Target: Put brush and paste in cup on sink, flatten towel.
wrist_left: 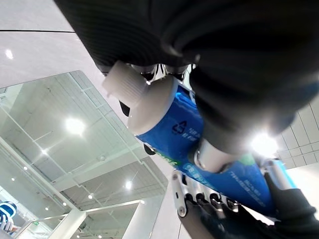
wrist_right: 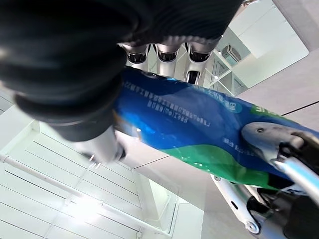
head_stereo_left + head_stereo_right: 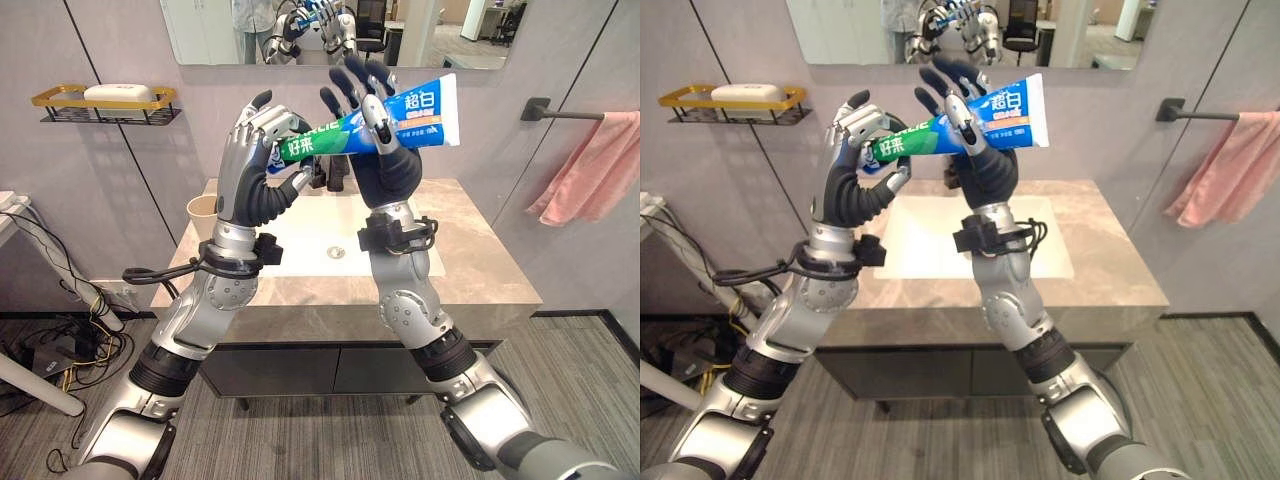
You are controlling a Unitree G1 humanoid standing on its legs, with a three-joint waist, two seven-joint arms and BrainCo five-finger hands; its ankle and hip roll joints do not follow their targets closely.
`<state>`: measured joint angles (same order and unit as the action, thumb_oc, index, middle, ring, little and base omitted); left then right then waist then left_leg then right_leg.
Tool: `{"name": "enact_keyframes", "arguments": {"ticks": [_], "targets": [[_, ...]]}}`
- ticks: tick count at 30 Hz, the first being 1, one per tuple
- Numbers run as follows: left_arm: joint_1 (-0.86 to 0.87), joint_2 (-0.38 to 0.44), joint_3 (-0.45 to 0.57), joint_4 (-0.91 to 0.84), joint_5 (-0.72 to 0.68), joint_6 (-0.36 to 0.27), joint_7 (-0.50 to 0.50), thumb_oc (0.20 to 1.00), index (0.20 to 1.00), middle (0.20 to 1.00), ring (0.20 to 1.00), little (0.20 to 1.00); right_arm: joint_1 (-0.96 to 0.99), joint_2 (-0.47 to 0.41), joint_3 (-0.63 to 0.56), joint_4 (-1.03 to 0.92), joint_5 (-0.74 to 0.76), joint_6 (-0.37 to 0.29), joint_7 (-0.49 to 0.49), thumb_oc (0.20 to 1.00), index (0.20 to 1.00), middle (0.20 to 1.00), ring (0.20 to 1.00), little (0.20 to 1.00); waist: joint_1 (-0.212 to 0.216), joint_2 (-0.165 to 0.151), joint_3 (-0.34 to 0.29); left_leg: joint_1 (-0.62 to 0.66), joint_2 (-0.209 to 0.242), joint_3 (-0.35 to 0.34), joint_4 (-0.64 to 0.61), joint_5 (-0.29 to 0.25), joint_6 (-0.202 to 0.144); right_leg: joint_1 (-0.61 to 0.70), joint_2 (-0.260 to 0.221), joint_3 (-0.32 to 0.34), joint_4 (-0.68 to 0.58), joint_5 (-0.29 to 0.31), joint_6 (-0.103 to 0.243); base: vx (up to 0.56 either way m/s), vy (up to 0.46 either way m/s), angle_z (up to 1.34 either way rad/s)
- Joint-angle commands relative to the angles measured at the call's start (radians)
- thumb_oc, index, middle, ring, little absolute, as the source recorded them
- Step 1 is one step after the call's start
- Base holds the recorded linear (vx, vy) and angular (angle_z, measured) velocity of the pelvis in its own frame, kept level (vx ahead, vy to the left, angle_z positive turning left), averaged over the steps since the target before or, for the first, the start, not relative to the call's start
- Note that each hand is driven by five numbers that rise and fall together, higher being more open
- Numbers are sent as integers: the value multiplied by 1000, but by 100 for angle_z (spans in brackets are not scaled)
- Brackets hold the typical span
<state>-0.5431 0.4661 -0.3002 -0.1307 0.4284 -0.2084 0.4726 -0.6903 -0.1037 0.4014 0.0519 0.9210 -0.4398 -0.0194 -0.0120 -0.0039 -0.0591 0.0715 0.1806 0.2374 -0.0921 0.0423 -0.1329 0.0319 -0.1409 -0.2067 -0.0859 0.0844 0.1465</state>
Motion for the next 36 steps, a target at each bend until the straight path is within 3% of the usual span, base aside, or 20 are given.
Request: {"name": "enact_keyframes", "arguments": {"ticks": [1,8,9,11,12,23,28,31,36], "targets": [[-67,37,-1,-72,-56,-60,0,200,200,200,200,200,-59,34,-43,-2,16,-27,-3,200,200,200,200,200,11,-50,17,54,11,-18,5,-20,7,66,-66,-40,-1,38,44,0,0,0],[-46,36,7,-78,-72,-62,0,200,200,200,200,200,-56,36,-53,-3,15,-35,-10,200,200,200,200,200,13,-52,19,54,11,-22,5,-24,9,68,-68,-45,-1,38,44,0,0,0],[-43,36,8,-79,-77,-62,0,247,247,247,247,247,-55,38,-55,-2,17,-39,-11,200,200,200,200,200,14,-53,21,54,10,-23,5,-25,9,68,-68,-45,0,39,44,0,0,0],[-37,33,10,-78,-79,-59,3,247,247,247,247,247,-52,38,-57,-2,17,-42,-15,200,200,200,200,200,15,-55,21,53,9,-24,5,-25,10,69,-69,-46,0,40,45,0,0,0],[-34,31,12,-78,-77,-55,7,1000,1000,1000,1000,1000,-52,38,-59,-3,17,-44,-17,200,200,200,200,200,17,-56,21,53,8,-25,5,-26,11,70,-69,-44,0,39,44,0,0,0],[159,70,136,-130,-84,-46,16,1000,1000,1000,1000,1000,5,43,-111,-13,34,-60,-31,200,200,200,200,200,46,-61,29,48,5,-39,5,-26,15,77,-73,-57,2,39,41,-8,4,2],[435,94,266,-113,-182,-54,11,1000,1000,1000,1000,1000,70,34,-146,-18,55,-68,-41,200,200,200,200,200,77,-56,42,52,0,-48,5,-25,21,88,-76,-66,4,36,39,-17,8,11],[637,92,329,31,-269,-46,-19,1000,1000,1000,1000,1000,85,13,-184,-22,68,-73,-40,200,200,200,200,200,105,-51,56,47,-5,-60,5,-22,27,89,-81,-74,12,37,39,-23,30,8],[739,51,374,275,-329,11,-39,1000,1000,1000,1000,1000,101,-1,-207,-18,78,-70,-36,200,200,200,200,200,137,-52,77,39,-19,-73,5,-23,42,83,-95,-85,39,38,46,-15,43,5]]}}
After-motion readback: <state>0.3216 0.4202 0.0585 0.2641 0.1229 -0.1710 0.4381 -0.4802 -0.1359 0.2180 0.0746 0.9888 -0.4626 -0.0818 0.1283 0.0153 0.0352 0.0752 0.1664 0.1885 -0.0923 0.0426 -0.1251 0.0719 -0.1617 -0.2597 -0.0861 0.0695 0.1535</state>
